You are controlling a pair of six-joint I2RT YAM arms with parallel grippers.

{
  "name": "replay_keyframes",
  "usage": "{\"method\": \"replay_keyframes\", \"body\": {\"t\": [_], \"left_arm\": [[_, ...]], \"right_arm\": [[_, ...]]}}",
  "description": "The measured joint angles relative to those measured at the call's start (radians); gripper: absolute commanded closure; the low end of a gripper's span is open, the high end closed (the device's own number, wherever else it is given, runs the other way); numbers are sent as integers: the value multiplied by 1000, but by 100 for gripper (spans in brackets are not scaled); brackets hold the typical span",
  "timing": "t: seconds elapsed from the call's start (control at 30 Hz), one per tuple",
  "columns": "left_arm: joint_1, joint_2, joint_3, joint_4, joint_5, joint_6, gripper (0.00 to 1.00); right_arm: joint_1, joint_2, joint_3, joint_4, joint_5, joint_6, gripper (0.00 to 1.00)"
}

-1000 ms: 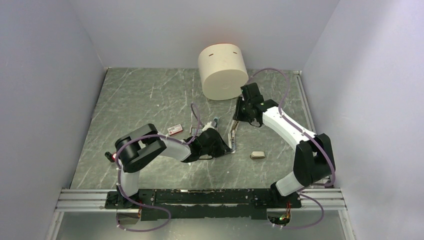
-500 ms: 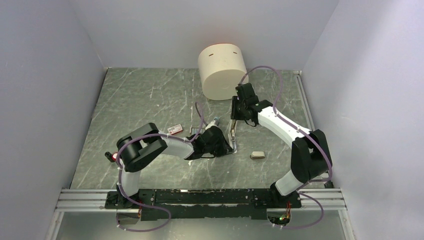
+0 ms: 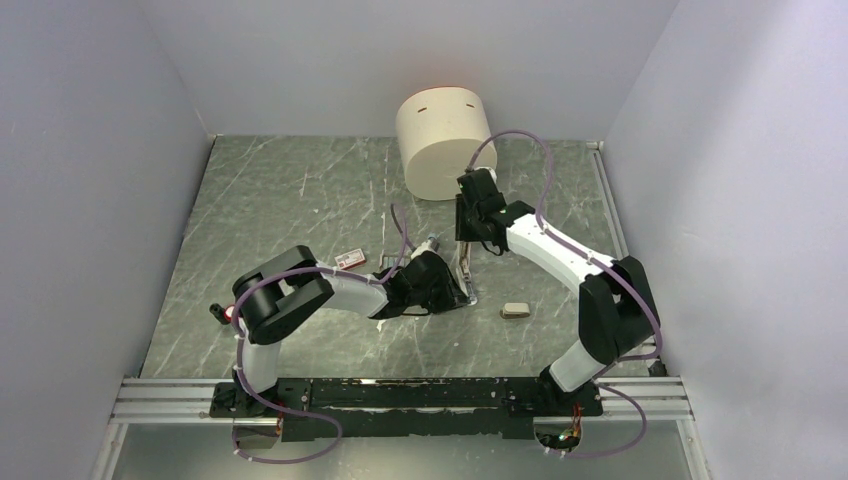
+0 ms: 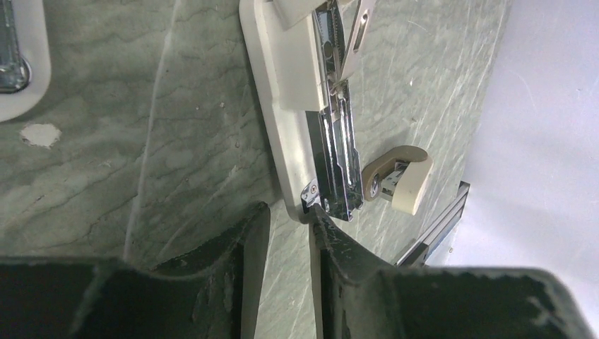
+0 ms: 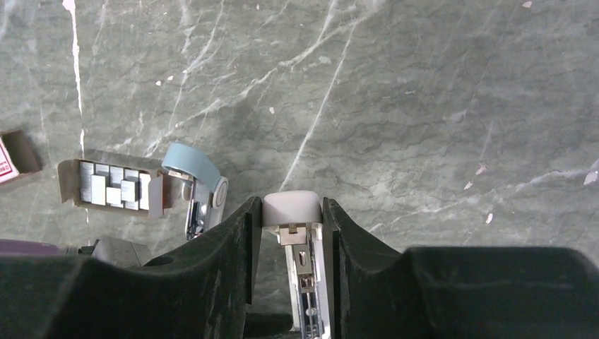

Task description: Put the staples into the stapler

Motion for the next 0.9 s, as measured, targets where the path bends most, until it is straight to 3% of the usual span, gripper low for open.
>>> {"method": "replay_keyframes", "body": {"t": [0.23, 0.9], "left_arm": [[0, 0, -7, 0, 0, -3, 74], [0, -16, -7, -35, -10, 16, 70]], "right_arm": [[14, -5, 0, -13, 26, 18, 63], [74, -63, 10, -157, 87, 71, 61]]}}
